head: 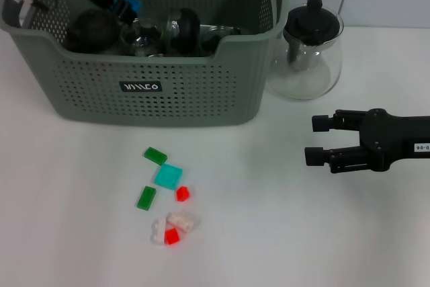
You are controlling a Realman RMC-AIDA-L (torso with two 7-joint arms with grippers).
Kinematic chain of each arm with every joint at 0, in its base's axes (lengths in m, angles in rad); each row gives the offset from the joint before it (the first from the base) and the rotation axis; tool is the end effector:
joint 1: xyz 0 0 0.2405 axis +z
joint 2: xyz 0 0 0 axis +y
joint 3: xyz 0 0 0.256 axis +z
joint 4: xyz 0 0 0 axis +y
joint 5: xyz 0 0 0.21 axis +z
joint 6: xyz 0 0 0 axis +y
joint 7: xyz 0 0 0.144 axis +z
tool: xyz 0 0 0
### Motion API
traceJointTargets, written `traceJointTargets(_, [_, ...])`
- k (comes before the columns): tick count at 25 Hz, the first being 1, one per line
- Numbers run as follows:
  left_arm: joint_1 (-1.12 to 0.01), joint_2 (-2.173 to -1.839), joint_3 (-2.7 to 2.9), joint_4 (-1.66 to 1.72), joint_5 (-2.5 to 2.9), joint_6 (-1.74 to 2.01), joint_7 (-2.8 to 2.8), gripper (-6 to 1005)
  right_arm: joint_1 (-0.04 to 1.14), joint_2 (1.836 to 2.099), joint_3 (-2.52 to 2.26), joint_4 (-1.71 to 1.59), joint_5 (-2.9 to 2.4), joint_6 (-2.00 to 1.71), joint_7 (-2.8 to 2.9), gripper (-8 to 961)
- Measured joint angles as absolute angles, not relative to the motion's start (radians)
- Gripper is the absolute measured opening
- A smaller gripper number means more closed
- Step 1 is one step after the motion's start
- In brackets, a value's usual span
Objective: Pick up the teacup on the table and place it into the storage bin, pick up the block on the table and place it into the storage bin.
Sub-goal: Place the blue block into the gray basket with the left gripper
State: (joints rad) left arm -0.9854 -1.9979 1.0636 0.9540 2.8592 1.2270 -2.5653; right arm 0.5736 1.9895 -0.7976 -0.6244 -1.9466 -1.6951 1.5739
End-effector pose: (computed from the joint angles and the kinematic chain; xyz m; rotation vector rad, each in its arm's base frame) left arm -0.1508 0.4752 0.0584 -2.2354 -0.8185 0.3497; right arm 0.2463 0.3291 0.0182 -2.8924 0.7804 0.7383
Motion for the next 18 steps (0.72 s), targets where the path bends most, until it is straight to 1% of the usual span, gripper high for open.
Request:
traceJointTargets(10, [-0.936,-2.007,1.077,1.097,2.859,1.275,-2.567,421,0.577,1.99,-0.798,-0.624,-1.947,-1.695,1.574,944])
traceJointTargets(15, [-0.919,-2.008,1.07,1.173,2.859,1.32,-2.569,650,0.577,1.989,-0.798,-0.628,-1.947,-1.695,1.574,944])
traceJointTargets(17, [-0.902,-2.023,1.056,1.246,2.857,1.341,-2.57,684,0.577,1.988,-0.798,-0.629,-1.947,-1.695,1.571,944])
traceJointTargets(18, [-0.889,-2.037,1.042,1.302,2.853,1.351,-2.568,700,0.577,1.988,-0.798,-0.629,-1.947,-1.695,1.57,944])
